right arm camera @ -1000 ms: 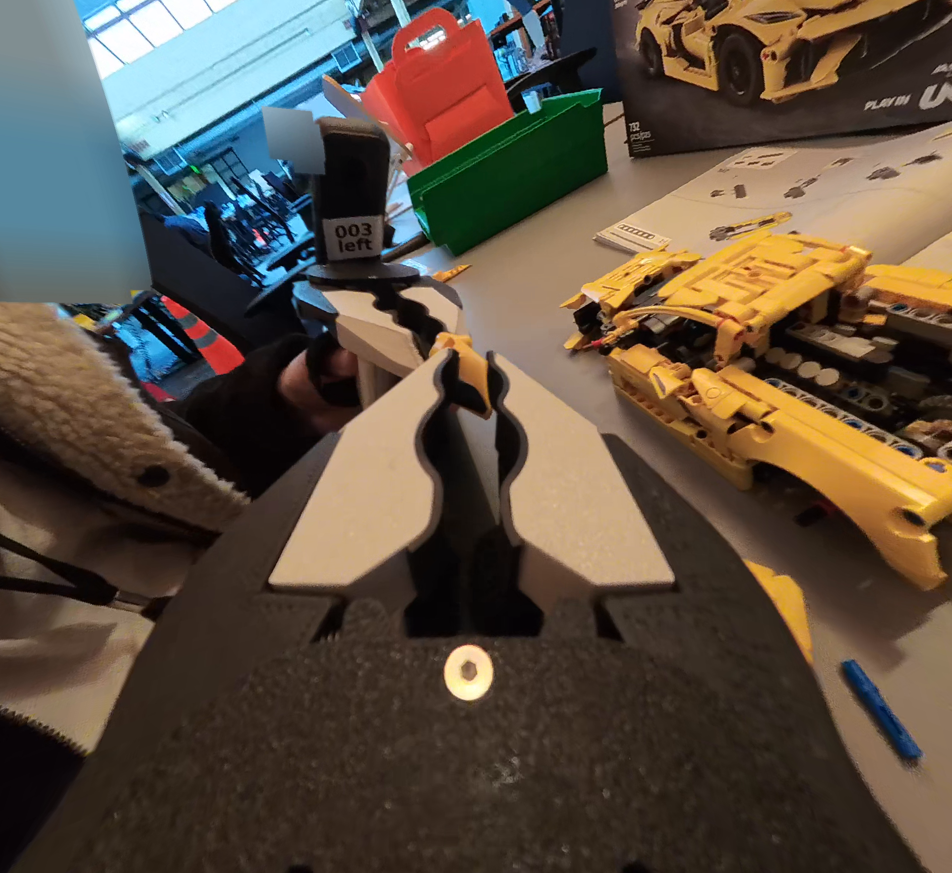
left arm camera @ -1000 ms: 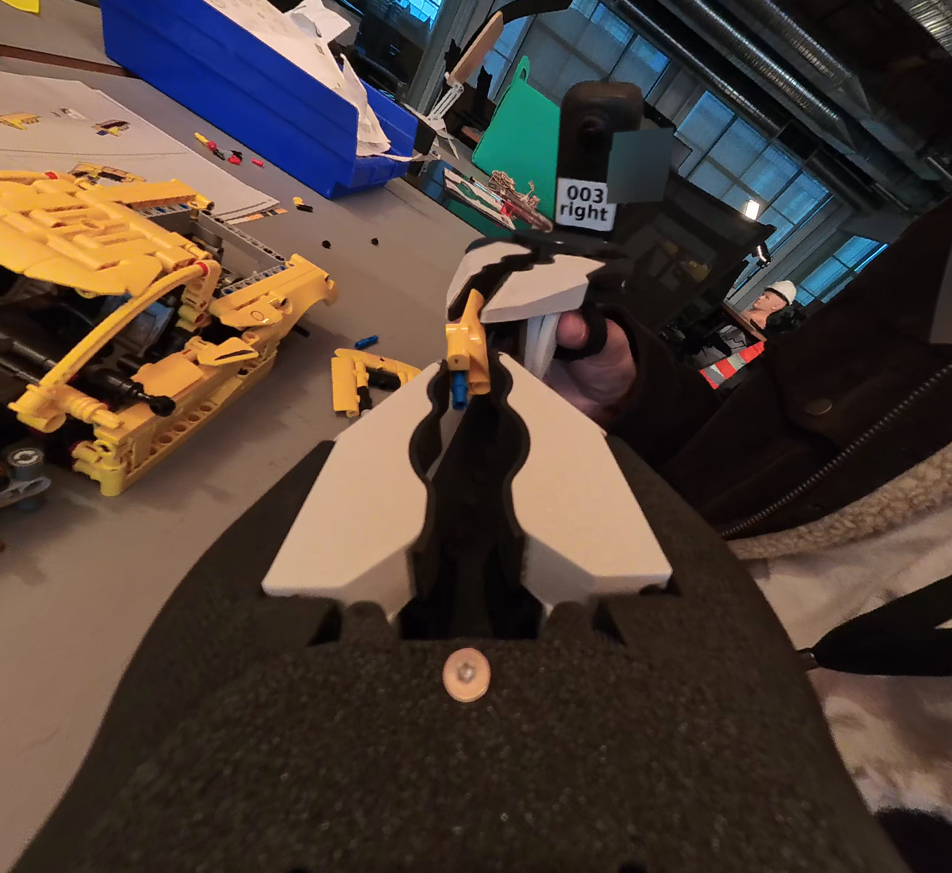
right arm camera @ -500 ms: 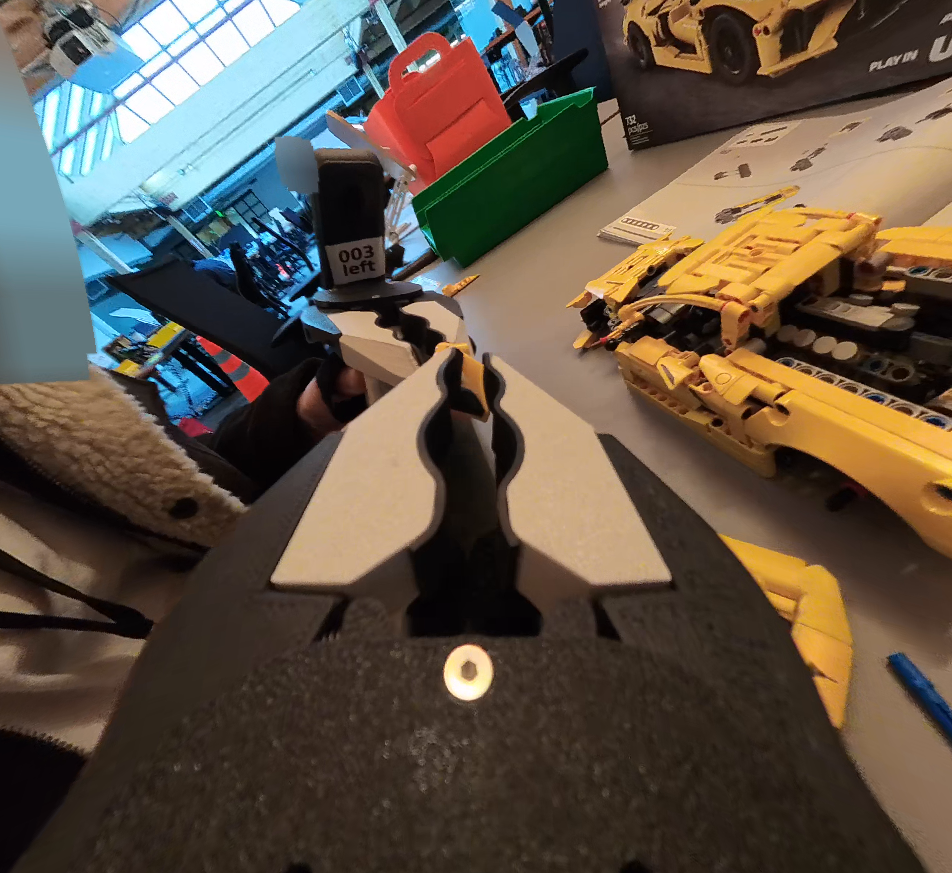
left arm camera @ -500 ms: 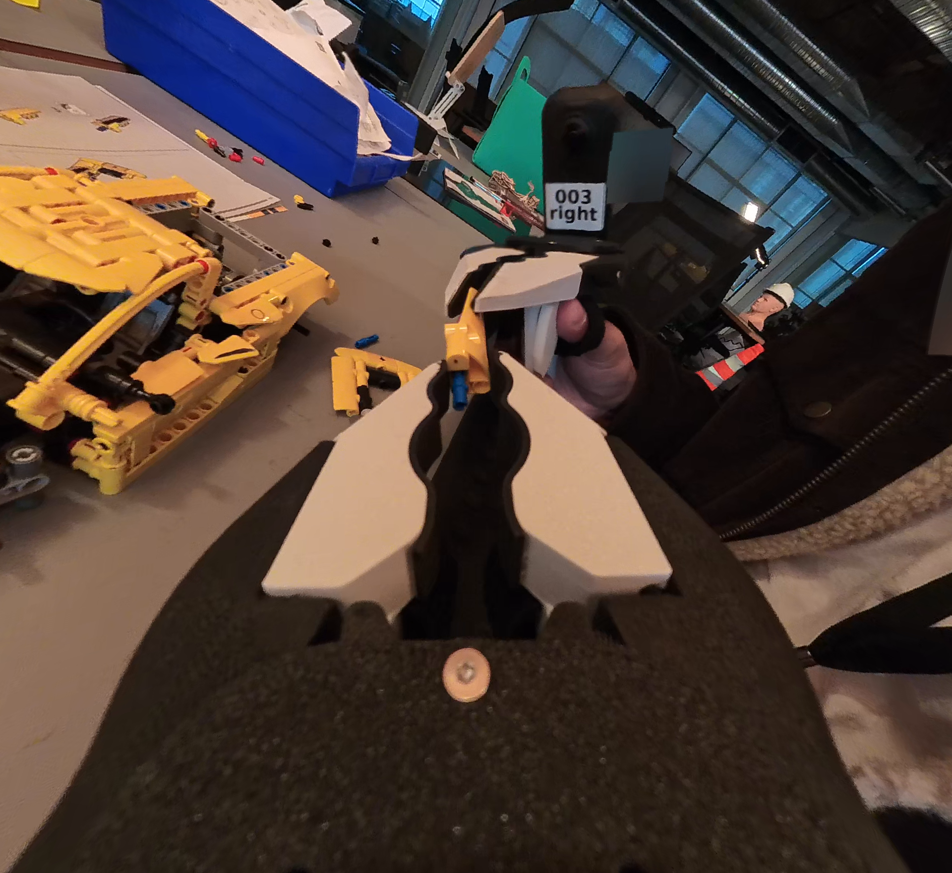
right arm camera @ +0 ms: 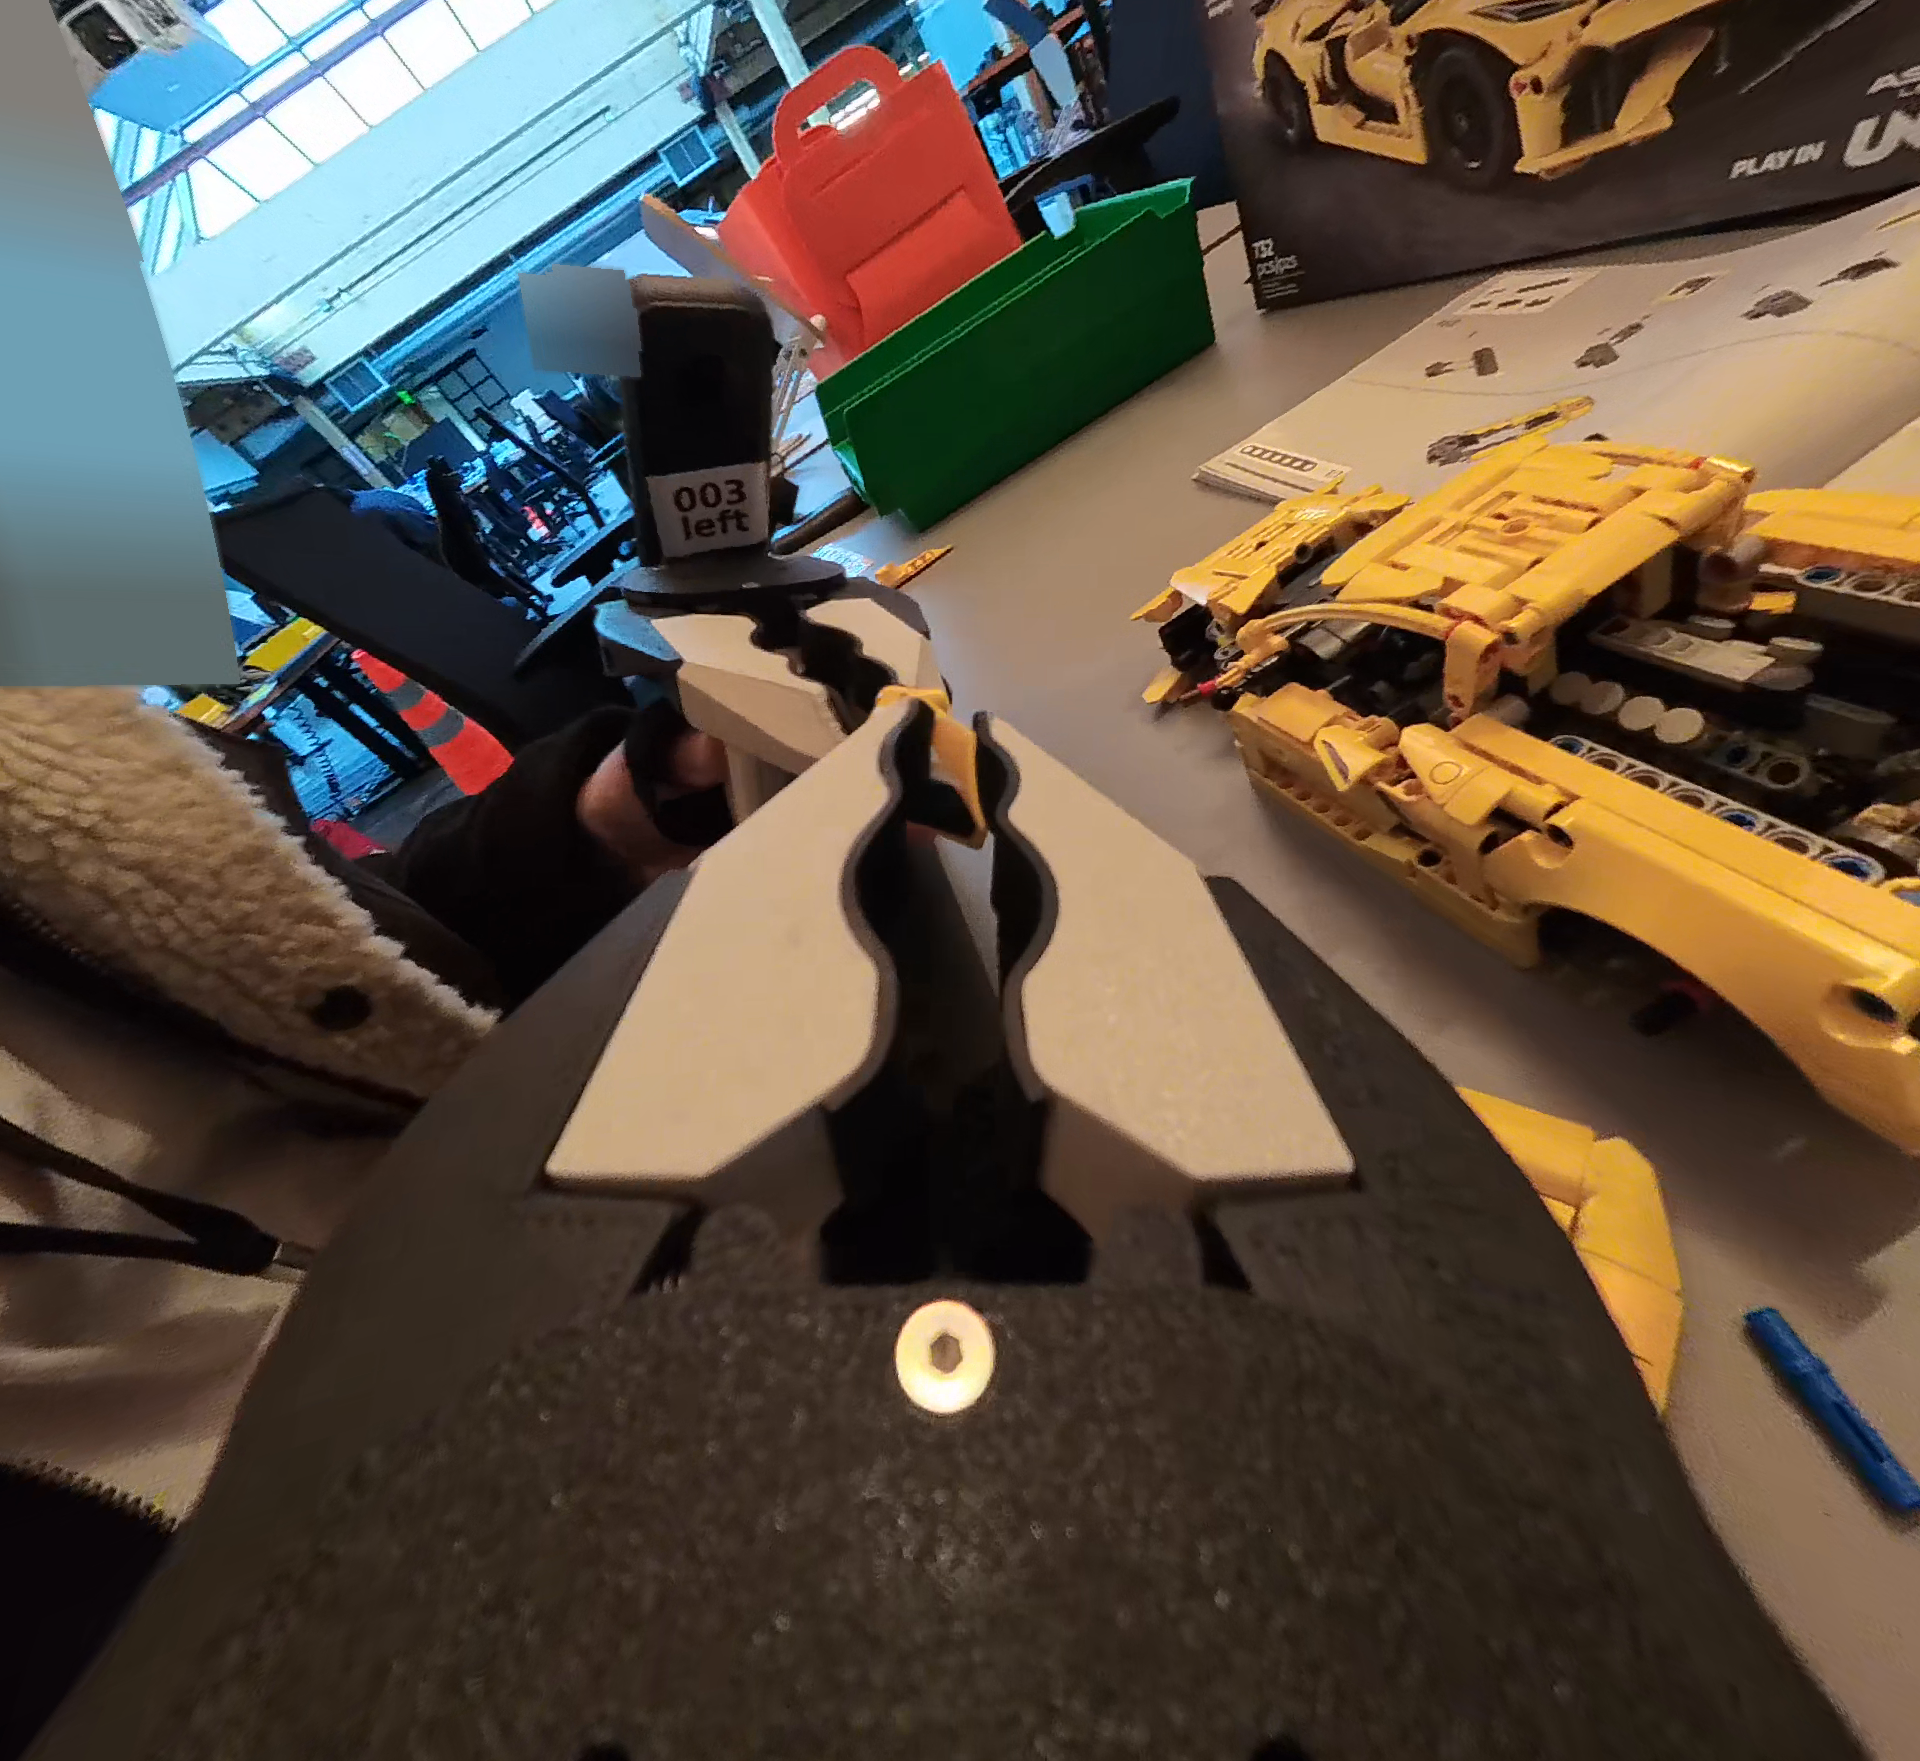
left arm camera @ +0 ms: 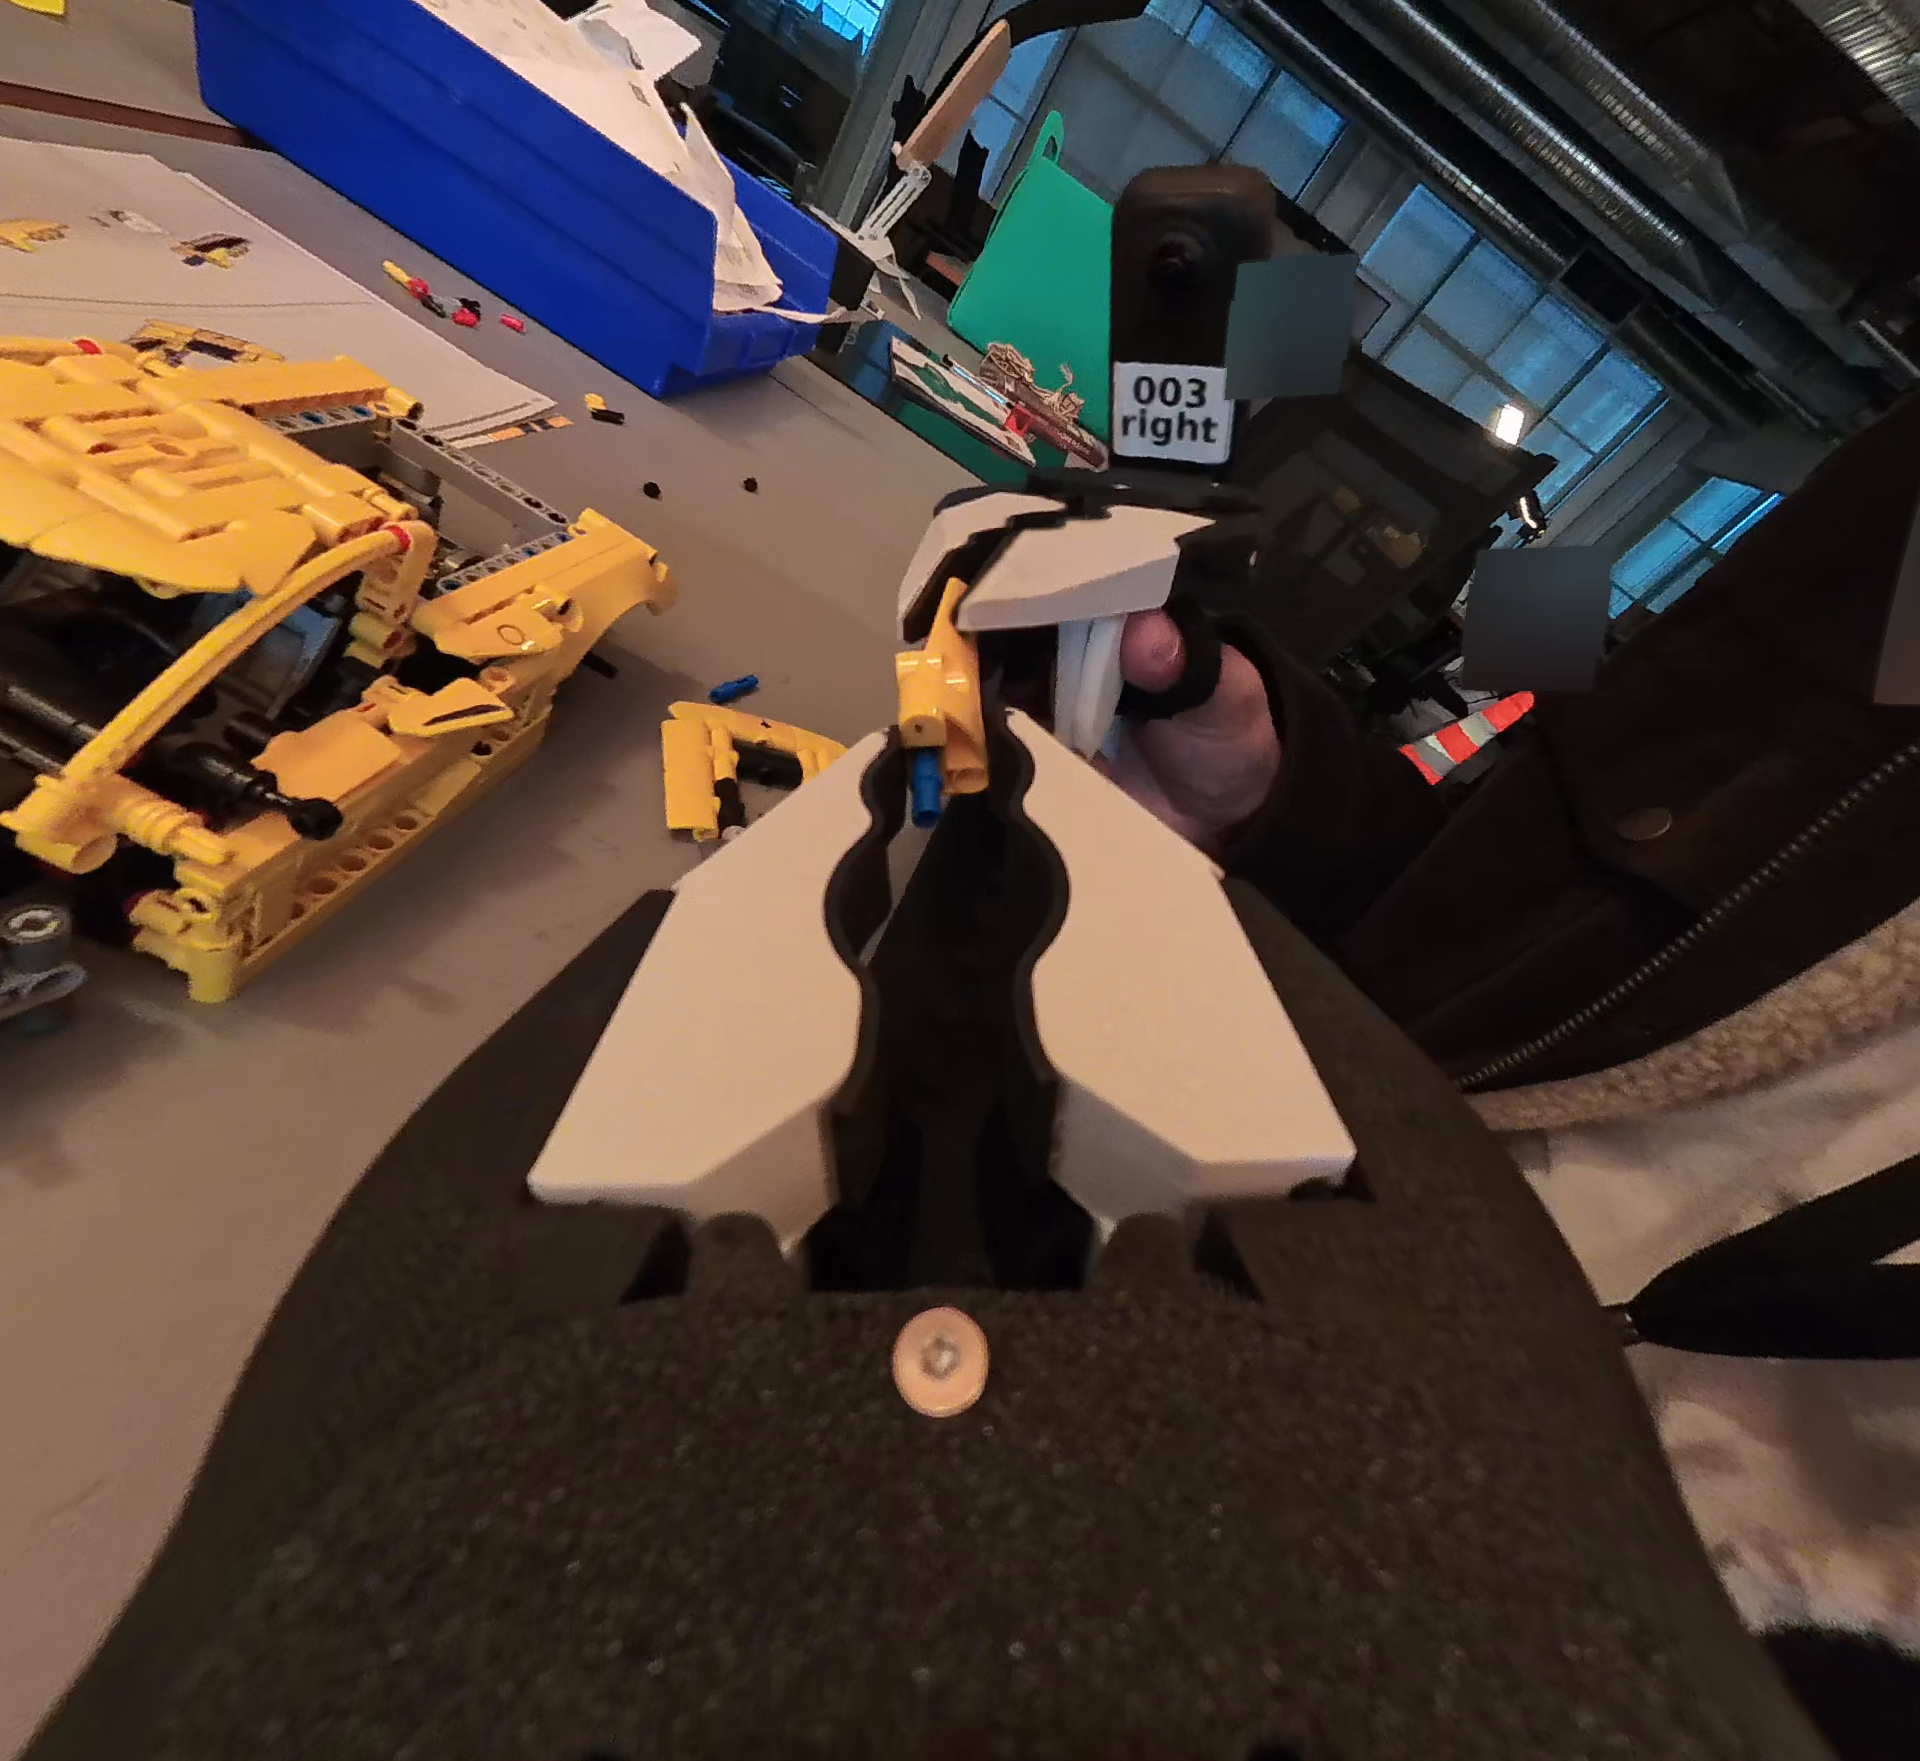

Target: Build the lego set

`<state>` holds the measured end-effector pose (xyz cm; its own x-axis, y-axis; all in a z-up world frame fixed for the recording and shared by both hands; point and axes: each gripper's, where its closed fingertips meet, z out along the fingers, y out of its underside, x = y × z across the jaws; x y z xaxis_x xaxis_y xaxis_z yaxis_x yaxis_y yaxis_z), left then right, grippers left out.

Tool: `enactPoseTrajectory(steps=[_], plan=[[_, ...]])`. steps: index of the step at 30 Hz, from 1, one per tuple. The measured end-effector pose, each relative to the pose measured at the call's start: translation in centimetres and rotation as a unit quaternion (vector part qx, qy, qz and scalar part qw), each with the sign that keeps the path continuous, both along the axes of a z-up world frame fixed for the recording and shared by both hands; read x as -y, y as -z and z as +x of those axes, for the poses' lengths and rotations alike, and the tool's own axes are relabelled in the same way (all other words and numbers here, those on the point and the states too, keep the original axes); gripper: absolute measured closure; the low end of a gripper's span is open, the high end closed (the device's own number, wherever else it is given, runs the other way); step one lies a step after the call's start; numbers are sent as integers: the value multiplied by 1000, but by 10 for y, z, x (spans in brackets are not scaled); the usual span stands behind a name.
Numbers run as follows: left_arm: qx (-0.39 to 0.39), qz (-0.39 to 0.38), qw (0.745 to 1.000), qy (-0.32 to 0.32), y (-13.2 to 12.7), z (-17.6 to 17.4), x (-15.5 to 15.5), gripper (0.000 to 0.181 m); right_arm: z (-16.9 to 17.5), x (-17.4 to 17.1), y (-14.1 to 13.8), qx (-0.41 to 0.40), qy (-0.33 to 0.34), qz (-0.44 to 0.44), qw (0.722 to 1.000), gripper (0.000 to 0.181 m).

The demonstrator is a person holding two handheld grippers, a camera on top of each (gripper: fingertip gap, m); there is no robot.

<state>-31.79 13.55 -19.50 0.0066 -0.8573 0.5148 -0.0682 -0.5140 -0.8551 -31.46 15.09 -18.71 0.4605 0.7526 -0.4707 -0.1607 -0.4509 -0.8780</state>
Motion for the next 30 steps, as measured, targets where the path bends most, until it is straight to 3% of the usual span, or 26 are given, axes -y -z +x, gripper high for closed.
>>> enactPoseTrajectory(steps=[7,12,20,23,25,28,30], plan=[[-3,-5,1000,3,1,1,0,166,2,-2,0,-1,13,2,1000,177],[2,-15,1000,3,1,0,-1,167,0,1,-4,-41,-22,-18,999,169],[-5,-11,1000,1,2,1,-1,167,2,-2,2,45,15,36,998,174],[0,3,1000,28,0,3,10,166,15,-14,8,81,77,40,993,181],[-22,16,1000,-4,5,3,3,167,8,-5,-3,28,36,35,998,181],[17,-25,1000,-7,-3,-3,-5,167,22,-10,-14,-4,66,55,996,181],[13,-14,1000,-2,-3,-2,-2,167,24,-8,-15,-26,36,47,998,166]])
